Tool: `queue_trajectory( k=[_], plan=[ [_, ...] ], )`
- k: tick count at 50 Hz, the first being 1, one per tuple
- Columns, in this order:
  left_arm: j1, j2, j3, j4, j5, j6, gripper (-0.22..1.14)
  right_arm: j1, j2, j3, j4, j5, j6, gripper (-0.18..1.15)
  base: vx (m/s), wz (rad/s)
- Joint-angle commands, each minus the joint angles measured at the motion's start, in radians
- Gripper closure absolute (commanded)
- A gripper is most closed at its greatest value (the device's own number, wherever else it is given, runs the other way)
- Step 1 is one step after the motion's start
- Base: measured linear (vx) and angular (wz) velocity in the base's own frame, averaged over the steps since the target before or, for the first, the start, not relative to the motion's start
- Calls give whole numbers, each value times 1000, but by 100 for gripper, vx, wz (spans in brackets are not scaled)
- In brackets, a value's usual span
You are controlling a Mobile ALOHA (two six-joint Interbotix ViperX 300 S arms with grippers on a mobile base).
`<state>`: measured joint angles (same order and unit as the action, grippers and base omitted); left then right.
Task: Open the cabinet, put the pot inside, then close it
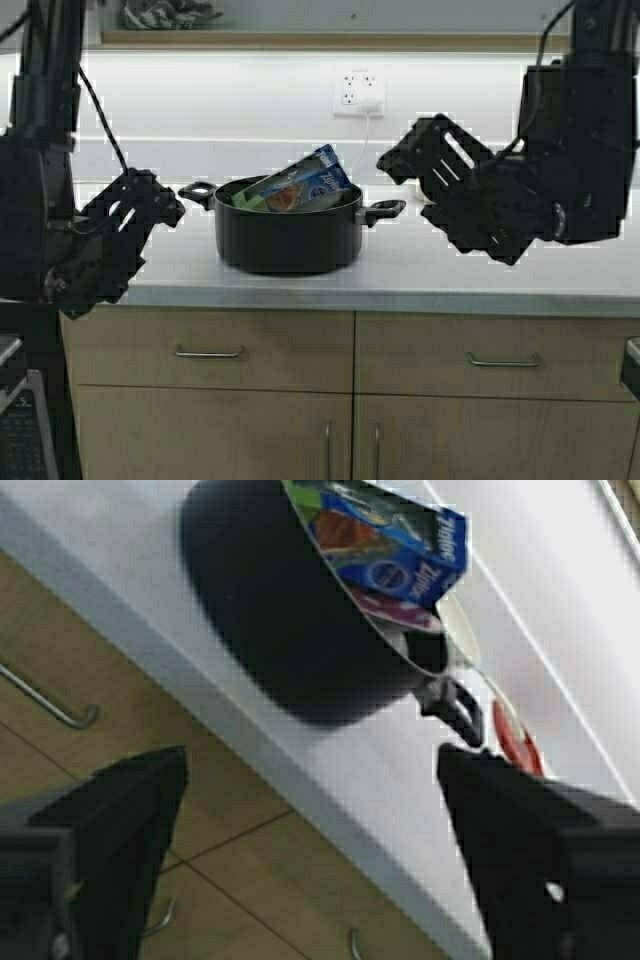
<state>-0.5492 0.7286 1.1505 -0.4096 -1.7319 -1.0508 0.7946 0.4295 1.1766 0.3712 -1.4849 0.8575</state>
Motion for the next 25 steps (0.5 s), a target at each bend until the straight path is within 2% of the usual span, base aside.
queue_trajectory(
  k=[1, 8, 25],
  plan=[
    [49, 26, -58, 8, -17, -43, -11, -66, 61, -49, -74, -35, 44, -4, 5, 5],
    [86, 26, -81, 18, -15, -41, -11, -112, 137, -104, -179, -40, 71, -4, 8, 6],
    [126, 28, -91, 34, -15, -41, -11, -138, 235, -163, -209, -77, 103, -4, 16, 4]
  ],
)
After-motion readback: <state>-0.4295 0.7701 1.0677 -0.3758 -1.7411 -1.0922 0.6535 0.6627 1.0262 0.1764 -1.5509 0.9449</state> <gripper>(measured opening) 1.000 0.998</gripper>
